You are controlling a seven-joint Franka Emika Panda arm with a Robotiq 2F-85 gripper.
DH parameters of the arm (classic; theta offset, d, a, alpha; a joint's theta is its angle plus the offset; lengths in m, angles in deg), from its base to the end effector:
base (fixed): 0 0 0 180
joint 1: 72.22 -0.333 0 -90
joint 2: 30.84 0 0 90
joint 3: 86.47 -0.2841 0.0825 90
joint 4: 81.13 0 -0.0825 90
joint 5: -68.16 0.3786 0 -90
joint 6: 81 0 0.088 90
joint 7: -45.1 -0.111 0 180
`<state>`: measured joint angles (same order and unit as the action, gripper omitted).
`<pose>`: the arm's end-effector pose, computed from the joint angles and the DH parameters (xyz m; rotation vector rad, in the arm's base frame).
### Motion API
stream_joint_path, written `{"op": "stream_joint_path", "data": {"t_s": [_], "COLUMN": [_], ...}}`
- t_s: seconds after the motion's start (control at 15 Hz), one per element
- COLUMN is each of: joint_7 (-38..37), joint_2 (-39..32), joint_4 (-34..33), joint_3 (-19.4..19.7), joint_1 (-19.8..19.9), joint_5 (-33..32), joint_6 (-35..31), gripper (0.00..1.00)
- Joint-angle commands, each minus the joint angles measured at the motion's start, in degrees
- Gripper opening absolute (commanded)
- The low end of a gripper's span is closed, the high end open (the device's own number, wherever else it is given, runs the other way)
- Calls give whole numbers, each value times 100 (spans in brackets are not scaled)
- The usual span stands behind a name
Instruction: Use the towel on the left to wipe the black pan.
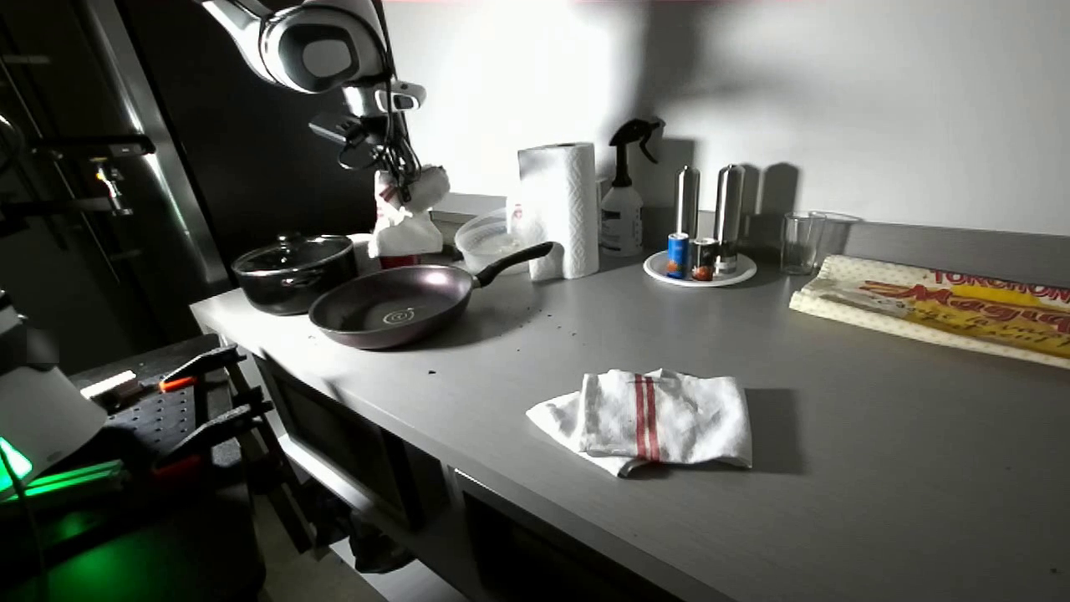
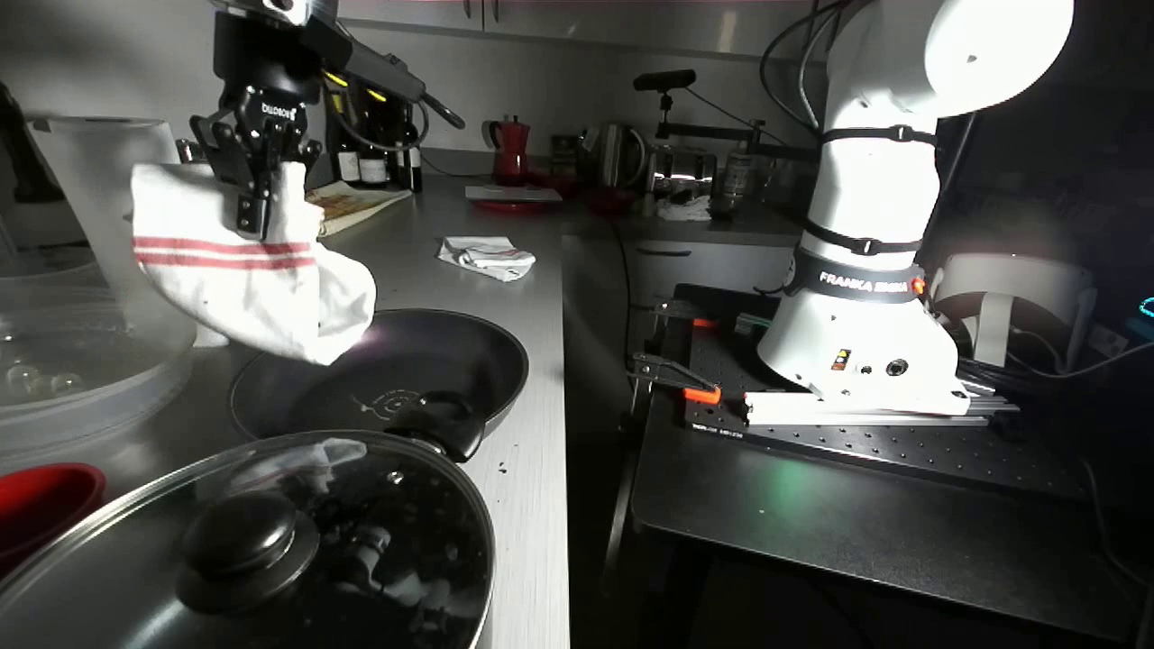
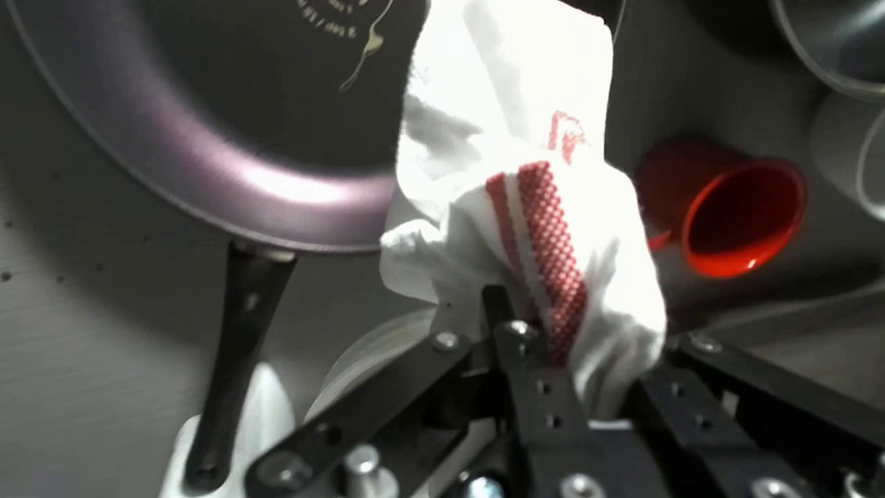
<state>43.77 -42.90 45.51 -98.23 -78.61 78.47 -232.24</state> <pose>0.5352 0.1709 0.2764 -2.9408 -0.2004 -0.2843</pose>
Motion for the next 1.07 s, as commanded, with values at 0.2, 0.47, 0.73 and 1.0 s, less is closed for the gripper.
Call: {"op": "stream_joint_path", "data": {"t_s": [0.2, 0.47, 0.73, 1.0], "joint_7": [-992, -1625, -2241, -2745], "joint_2": [13, -285, -820, -1561], "joint_4": [-427, -878, -1267, -1742], "joint_3": [971, 1516, 1998, 2326], "joint_1": [266, 519, 638, 687], "joint_5": [-403, -487, -641, -544], "joint_6": [-389, -203, -113, 105], "gripper": [3, 3, 3, 3]}}
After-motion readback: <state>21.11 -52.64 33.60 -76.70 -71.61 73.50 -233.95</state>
